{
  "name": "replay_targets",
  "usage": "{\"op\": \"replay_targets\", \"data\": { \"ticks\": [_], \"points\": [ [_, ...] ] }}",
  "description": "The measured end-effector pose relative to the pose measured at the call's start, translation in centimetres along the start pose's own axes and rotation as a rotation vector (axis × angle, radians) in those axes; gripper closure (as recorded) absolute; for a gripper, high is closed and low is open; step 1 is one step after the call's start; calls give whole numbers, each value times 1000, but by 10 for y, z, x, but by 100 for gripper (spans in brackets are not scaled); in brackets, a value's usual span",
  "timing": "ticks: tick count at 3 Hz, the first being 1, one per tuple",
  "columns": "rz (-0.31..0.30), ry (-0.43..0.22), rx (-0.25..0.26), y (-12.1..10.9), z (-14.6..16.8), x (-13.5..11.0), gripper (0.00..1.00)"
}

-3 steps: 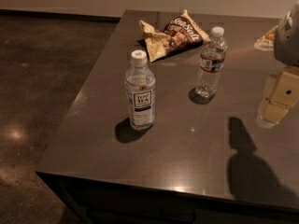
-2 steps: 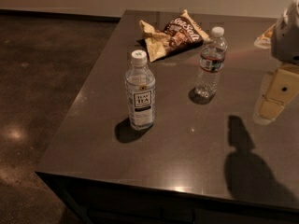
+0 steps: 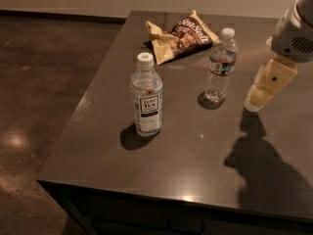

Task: Move water bottle near brown chip bag

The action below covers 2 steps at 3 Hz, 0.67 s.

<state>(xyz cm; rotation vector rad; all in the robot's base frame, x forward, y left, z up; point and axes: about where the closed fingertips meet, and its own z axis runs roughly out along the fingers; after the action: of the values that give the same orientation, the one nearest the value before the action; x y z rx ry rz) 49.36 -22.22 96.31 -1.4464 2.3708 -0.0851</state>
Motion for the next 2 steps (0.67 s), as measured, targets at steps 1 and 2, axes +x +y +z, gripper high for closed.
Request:
{"op": "replay_targets", "data": {
  "ticks": [1, 2],
  "points": [
    [116, -76, -3, -19, 17, -10, 0],
    [167, -161, 6, -29, 29, -27, 0]
  ]
}}
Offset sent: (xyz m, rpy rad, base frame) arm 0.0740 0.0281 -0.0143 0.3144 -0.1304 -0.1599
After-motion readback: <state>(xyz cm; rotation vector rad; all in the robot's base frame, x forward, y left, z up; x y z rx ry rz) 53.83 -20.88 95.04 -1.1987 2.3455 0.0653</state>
